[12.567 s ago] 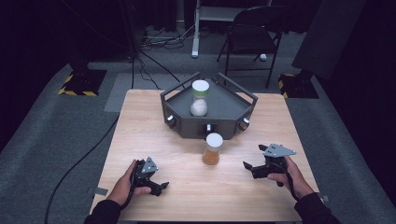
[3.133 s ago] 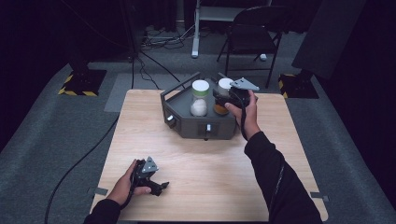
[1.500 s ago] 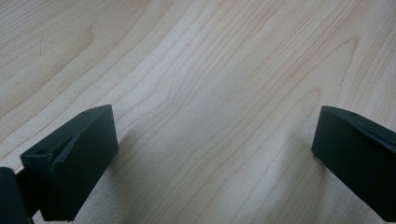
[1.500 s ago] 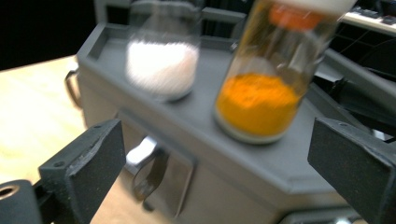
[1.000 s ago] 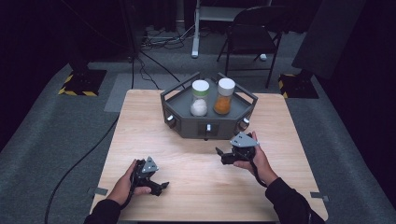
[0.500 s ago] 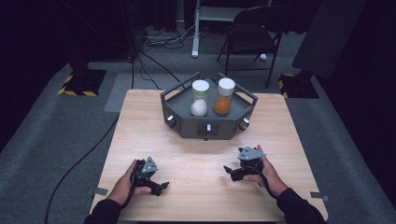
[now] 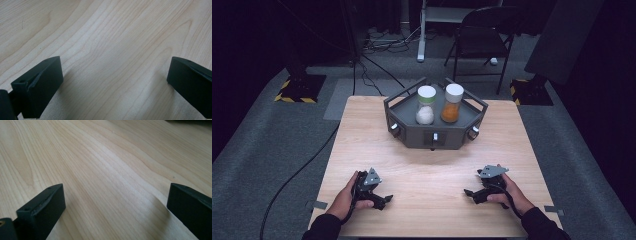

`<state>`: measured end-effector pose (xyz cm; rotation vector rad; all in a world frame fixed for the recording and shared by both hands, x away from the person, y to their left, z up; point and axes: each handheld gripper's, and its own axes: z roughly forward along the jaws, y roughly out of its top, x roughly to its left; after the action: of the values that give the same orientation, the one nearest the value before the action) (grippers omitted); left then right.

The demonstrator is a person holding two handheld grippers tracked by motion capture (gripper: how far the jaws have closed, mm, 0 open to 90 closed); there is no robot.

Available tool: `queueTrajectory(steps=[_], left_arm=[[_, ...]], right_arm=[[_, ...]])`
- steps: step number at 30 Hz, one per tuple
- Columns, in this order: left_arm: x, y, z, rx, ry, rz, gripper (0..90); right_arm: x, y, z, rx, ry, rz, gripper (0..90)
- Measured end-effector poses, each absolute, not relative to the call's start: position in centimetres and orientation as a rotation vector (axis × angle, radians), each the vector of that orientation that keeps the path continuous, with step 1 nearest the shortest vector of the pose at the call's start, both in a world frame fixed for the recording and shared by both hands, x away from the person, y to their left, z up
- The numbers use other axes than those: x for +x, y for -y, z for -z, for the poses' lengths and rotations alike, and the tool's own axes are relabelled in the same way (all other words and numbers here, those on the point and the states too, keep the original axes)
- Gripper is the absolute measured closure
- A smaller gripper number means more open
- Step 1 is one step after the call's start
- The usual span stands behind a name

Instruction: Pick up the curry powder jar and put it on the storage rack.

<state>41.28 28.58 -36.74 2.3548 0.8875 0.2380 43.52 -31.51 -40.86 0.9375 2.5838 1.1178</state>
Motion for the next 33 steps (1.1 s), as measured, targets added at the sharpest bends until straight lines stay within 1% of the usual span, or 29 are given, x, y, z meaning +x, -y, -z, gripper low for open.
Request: queueTrajectory(steps=[6, 33], left_arm=[[41.2, -28.6, 36.7, 2.354, -0.89, -0.239, 0.3], [41.3, -28.7, 36.7, 2.356, -0.887, -0.236, 0.3]], right_arm=[[44.0, 32.7, 40.9, 0.954, -2.607, -1.12, 0.0], [43.9, 32.8, 40.9, 0.959, -2.605, -1.121, 0.0]])
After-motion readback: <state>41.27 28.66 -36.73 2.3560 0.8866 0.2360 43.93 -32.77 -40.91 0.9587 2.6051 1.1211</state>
